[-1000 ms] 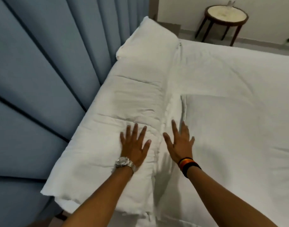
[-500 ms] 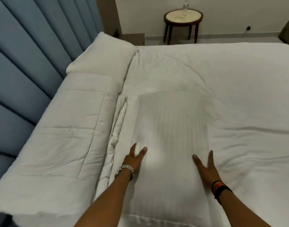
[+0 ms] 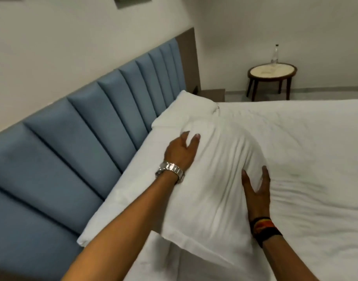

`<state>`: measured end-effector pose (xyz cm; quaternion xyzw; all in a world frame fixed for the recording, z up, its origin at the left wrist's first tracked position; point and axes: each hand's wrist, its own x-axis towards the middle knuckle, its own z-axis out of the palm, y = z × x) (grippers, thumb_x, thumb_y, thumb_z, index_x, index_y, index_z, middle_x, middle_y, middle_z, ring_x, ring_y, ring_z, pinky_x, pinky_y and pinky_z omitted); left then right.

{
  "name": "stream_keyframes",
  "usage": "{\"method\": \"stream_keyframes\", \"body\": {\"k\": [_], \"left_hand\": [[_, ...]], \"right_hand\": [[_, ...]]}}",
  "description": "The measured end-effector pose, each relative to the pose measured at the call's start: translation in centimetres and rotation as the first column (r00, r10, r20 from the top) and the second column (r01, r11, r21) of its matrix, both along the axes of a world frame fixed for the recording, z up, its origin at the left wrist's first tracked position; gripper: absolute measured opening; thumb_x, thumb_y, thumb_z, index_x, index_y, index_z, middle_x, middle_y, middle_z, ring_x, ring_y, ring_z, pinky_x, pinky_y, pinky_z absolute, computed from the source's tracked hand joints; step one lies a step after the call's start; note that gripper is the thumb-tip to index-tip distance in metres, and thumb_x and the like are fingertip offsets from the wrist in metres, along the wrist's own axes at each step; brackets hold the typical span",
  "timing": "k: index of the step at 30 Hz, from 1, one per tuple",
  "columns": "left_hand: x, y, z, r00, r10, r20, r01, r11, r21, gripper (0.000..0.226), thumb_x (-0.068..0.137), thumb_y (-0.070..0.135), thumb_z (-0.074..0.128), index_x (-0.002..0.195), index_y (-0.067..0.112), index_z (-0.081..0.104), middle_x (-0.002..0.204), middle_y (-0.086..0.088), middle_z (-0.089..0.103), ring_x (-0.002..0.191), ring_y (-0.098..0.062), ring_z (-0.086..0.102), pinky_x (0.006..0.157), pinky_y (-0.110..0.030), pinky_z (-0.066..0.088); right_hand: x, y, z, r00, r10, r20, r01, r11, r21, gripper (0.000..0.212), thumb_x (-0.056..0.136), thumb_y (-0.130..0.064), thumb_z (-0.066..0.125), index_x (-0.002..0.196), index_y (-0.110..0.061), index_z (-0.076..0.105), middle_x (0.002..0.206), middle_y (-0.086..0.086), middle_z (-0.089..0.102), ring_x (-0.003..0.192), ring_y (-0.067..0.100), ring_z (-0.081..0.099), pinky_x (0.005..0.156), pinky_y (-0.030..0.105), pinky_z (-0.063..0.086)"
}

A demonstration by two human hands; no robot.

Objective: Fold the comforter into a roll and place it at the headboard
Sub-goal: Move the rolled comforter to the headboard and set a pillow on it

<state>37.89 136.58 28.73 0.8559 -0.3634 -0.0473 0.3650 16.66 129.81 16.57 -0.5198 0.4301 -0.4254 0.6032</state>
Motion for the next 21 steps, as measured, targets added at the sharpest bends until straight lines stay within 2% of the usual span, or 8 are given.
{"method": "stream_keyframes", "body": {"k": [3,6,9,13,14,16,18,21], "left_hand": [[7.2,5.1,4.5,0.990,0.072,0.120,-0.080,0.995,0.059,0.071,0.090,0.077,0.037,0.143,0.033,0.053,0.139,-0.007,0.062,0.125,-0.033,0.057,0.096,-0.034,0.043],[15.7,11.4,4.9,0.987,0.128,0.101,-0.142,0.981,0.135,0.064,0.094,0.074,0.032,0.139,0.035,0.056,0.141,-0.009,0.061,0.126,-0.035,0.057,0.098,-0.036,0.042],[22.5,16.8,-0.9,0.974,0.227,-0.009,-0.215,0.936,0.279,0.077,0.093,0.079,0.025,0.150,0.033,0.046,0.155,-0.016,0.043,0.138,-0.038,0.043,0.114,-0.045,0.036],[25.1,21.9,-14.3,0.973,0.222,-0.064,-0.146,0.806,0.574,0.080,0.090,0.082,0.014,0.159,0.046,-0.002,0.169,0.003,-0.013,0.155,-0.029,-0.009,0.122,-0.057,0.000],[24.7,22.6,-16.9,0.979,0.196,-0.059,-0.127,0.806,0.578,0.078,0.090,0.082,0.009,0.157,0.047,-0.011,0.168,0.005,-0.019,0.154,-0.026,-0.015,0.120,-0.059,-0.005],[24.1,23.2,-20.1,0.986,0.168,-0.019,-0.136,0.855,0.500,0.076,0.090,0.080,0.001,0.155,0.047,-0.017,0.167,0.005,-0.021,0.154,-0.023,-0.018,0.119,-0.059,-0.011],[24.3,22.9,-20.2,0.989,0.140,0.051,-0.148,0.889,0.433,0.074,0.093,0.077,0.004,0.157,0.044,-0.016,0.166,0.007,-0.021,0.153,-0.022,-0.019,0.119,-0.058,-0.015],[25.6,22.1,-17.5,0.987,-0.047,0.151,-0.014,0.927,0.376,0.070,0.100,0.067,0.015,0.158,0.041,-0.013,0.167,0.011,-0.020,0.153,-0.015,-0.019,0.121,-0.055,-0.012]], "right_hand": [[6.1,3.8,4.1,0.994,0.102,0.033,-0.100,0.993,-0.058,0.090,0.079,-0.082,0.065,0.155,-0.063,0.021,0.155,-0.028,0.026,0.142,-0.001,0.027,0.114,0.022,0.022],[12.6,8.4,5.1,0.975,0.212,-0.063,-0.215,0.975,-0.052,0.092,0.071,-0.090,0.062,0.150,-0.073,0.018,0.162,-0.018,0.033,0.150,0.015,0.031,0.122,0.036,0.027],[18.4,12.9,1.6,0.933,0.291,-0.211,-0.287,0.957,0.047,0.096,0.068,-0.095,0.060,0.148,-0.077,0.010,0.169,0.004,0.027,0.154,0.033,0.028,0.121,0.043,0.030],[23.2,18.6,-6.3,0.754,0.347,-0.558,-0.271,0.938,0.217,0.098,0.076,-0.095,0.044,0.154,-0.067,-0.008,0.174,0.013,-0.005,0.154,0.044,0.020,0.121,0.060,0.030],[23.7,19.5,-7.7,0.708,0.293,-0.642,-0.250,0.955,0.159,0.097,0.078,-0.096,0.038,0.154,-0.064,-0.013,0.174,0.010,-0.014,0.157,0.041,0.010,0.121,0.063,0.025],[24.8,20.2,-9.0,0.671,0.081,-0.737,-0.282,0.947,-0.152,0.095,0.084,-0.094,0.032,0.159,-0.056,-0.011,0.172,0.004,-0.026,0.160,0.029,-0.013,0.125,0.064,0.004],[25.8,19.5,-8.9,0.661,-0.046,-0.749,-0.399,0.825,-0.402,0.092,0.090,-0.088,0.031,0.165,-0.047,-0.003,0.174,0.001,-0.022,0.159,0.020,-0.020,0.123,0.053,-0.018],[27.3,18.1,-7.0,0.504,0.070,-0.861,-0.591,0.755,-0.285,0.088,0.092,-0.087,0.020,0.164,-0.047,-0.010,0.174,0.002,-0.020,0.159,0.019,-0.023,0.124,0.057,-0.015]]}}
